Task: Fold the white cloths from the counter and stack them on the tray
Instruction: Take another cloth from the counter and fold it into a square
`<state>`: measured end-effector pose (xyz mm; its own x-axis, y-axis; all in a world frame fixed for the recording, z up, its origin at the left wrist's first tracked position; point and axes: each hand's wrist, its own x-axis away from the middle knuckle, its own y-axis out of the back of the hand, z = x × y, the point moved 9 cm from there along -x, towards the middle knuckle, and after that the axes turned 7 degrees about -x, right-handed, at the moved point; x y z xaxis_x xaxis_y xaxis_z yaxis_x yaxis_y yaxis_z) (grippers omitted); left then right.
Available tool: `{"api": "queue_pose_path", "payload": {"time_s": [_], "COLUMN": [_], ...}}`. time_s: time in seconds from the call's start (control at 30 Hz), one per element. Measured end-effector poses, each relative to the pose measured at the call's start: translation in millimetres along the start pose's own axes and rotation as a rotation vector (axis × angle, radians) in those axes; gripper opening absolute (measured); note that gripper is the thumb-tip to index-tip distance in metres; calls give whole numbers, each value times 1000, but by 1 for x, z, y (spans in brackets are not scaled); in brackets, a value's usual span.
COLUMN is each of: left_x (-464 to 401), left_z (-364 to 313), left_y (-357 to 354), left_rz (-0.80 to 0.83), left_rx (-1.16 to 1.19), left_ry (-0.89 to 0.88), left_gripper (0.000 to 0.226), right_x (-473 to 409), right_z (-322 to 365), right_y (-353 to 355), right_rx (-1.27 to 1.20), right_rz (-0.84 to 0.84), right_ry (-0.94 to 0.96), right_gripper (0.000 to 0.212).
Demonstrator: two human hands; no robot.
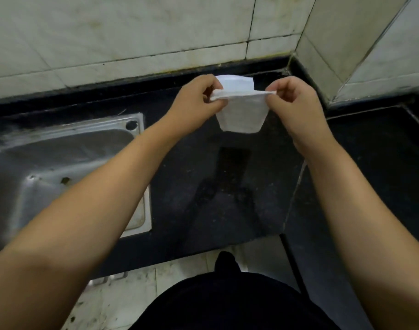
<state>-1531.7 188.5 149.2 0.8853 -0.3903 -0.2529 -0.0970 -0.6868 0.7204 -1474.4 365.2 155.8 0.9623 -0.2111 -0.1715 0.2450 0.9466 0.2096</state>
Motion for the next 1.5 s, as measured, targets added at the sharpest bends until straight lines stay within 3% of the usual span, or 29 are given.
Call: {"api": "queue_pose_path", "payload": {"time_s": [0.13, 0.23, 0.33, 0.43, 0.63, 0.73, 0.87, 1.03, 1.17, 1.3, 1.4, 1.5], "left_x": [50, 101, 154, 177, 126, 90, 62, 58, 60, 77, 95, 95], "left_z": [16, 36, 48, 57, 77, 87, 99, 112, 107, 114, 114, 107], "left_y": [-36, -88, -132, -145, -133, -127, -139, -157, -157, -141, -146, -155], "left_rz": [142, 368, 633, 743, 594, 489, 465, 488, 415, 325, 434, 482], "left_rx": [-39, -110, -137, -65, 23, 39, -42, -253, -411, -490, -651, -667], "left_ry": [-26, 5, 48, 121, 282, 352, 392, 425, 372, 536, 602, 616], "left_gripper": [11, 17, 12, 2, 7, 8, 4, 5, 21, 38, 53, 47], "right_x": [48, 104, 158, 179, 120, 83, 50, 42, 44, 51, 70, 74], "right_z": [-39, -93, -136, -152, -156, -164, -181, -202, -201, -192, -196, -196], "right_y": [-10, -18, -28, -32, -19, -16, -20, -27, -27, -19, -28, -40], "right_rx": [195, 348, 402, 379, 273, 302, 392, 530, 655, 730, 904, 995], "right_rz": [124, 237, 398, 473, 253, 180, 145, 187, 209, 149, 243, 300], "right_ry": [-71, -229, -386, -480, -500, -510, -542, -576, -538, -540, -594, -624], "right_gripper": [18, 14, 14, 18, 17, 13, 15, 20, 30, 44, 49, 45]}}
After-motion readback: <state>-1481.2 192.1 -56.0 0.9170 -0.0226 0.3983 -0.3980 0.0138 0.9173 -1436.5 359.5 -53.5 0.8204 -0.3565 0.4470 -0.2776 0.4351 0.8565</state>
